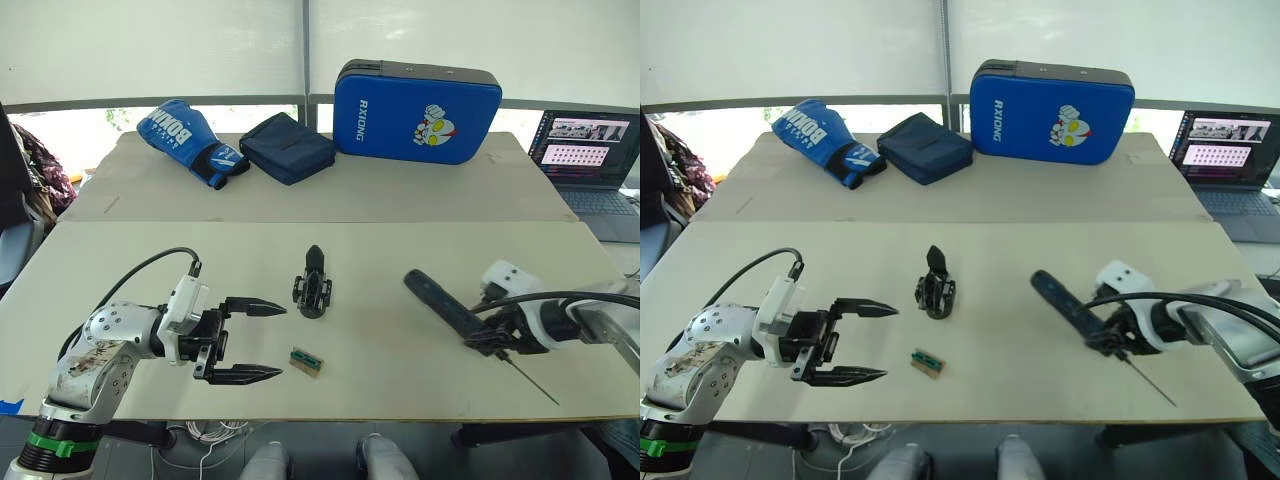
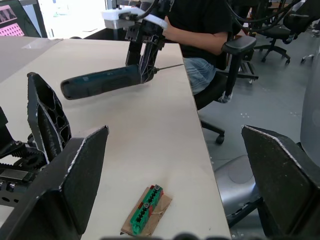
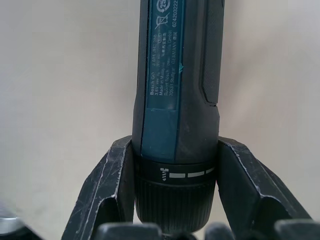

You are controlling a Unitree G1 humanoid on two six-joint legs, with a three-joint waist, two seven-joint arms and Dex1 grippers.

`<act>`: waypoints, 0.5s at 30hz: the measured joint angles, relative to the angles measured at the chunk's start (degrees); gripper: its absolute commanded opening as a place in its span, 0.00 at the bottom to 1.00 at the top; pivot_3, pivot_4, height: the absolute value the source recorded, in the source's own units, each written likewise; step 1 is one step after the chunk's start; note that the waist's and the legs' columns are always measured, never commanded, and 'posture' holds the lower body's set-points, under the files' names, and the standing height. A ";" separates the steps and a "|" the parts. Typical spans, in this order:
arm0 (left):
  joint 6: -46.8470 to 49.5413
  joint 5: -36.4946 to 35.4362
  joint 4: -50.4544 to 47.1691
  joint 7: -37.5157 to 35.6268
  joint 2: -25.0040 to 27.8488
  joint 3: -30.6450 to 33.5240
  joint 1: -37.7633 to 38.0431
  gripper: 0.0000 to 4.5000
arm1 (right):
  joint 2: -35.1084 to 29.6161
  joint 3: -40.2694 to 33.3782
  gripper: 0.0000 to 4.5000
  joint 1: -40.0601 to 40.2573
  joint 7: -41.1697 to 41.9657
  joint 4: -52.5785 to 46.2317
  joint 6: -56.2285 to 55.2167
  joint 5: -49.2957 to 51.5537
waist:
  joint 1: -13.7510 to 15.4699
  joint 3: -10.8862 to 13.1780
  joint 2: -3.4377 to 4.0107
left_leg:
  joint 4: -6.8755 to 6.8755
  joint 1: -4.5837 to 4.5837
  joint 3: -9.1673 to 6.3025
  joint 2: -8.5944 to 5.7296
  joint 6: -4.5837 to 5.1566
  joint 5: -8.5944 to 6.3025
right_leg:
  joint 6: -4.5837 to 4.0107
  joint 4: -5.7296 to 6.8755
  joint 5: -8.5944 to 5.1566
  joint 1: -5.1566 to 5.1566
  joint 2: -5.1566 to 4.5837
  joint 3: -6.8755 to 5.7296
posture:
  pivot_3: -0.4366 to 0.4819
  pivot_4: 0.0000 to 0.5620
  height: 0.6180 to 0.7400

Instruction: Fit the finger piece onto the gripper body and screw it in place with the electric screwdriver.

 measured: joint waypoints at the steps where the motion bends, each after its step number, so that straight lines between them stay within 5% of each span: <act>1: -0.55 0.05 0.28 -0.03 0.00 0.03 0.30 1.00 | 1.46 -0.15 0.43 -1.04 -0.94 -3.35 2.45 1.08 | 0.15 0.00 0.00 | 0.00 -0.01 -0.02 -0.01 0.00 0.00 | 0.00 -0.01 0.00 0.01 -0.01 -0.01 | 0.48 0.27 1.00; 15: -2.15 0.50 0.61 1.25 -0.05 0.53 1.01 1.00 | 5.89 3.39 0.43 0.56 -8.67 -8.19 8.37 2.03 | 0.54 0.00 0.00 | 0.28 -0.18 -0.10 -0.10 0.04 -0.02 | 0.09 -0.03 0.05 0.03 -0.09 -0.08 | 0.48 0.27 1.00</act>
